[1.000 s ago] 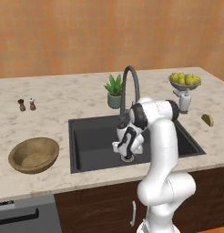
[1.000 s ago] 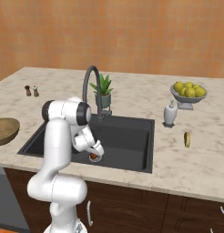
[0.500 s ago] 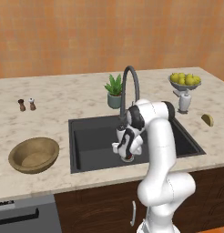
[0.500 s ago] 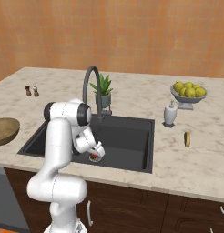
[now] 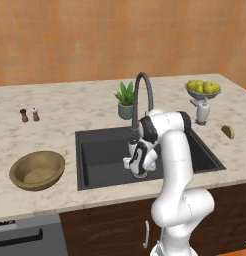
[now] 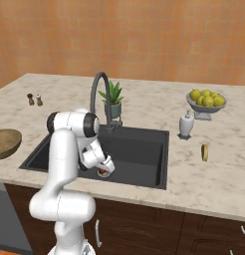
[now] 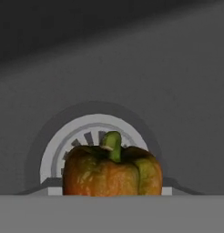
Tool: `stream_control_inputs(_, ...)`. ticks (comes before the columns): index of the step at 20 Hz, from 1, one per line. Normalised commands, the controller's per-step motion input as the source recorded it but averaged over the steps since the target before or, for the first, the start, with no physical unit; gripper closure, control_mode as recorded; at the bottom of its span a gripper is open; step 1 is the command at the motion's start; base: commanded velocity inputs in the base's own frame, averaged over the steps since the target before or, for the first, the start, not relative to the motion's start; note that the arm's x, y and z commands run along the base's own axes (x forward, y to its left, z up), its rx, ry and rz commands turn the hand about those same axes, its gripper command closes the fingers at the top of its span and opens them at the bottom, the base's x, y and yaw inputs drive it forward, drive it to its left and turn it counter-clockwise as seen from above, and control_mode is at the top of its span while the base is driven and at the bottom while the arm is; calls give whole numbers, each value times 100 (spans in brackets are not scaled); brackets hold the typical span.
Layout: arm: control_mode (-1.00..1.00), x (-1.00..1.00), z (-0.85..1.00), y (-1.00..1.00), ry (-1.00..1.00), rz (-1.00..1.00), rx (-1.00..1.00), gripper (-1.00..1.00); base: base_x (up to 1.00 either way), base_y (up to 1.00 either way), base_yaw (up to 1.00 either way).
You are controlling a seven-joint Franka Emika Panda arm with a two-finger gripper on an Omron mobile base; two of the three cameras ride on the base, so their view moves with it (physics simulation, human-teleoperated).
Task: Pick the bell pepper from the sink and place it in the bowl. Then pick the bowl and place it in the microwave. Then close the microwave door and press the start button.
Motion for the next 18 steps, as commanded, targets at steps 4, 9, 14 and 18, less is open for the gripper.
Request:
stream_control_inputs(4,-100,-41,86,28,-7,0,-6,100,0,0,0)
stream_control_inputs(9,-100,-2,95,69,-1,0,-10,100,0,0,0)
stream_control_inputs(14,-100,-2,96,83,0,0,-9,100,0,0,0)
stream_control_inputs(18,-100,-31,100,55,0,0,-5,100,0,0,0)
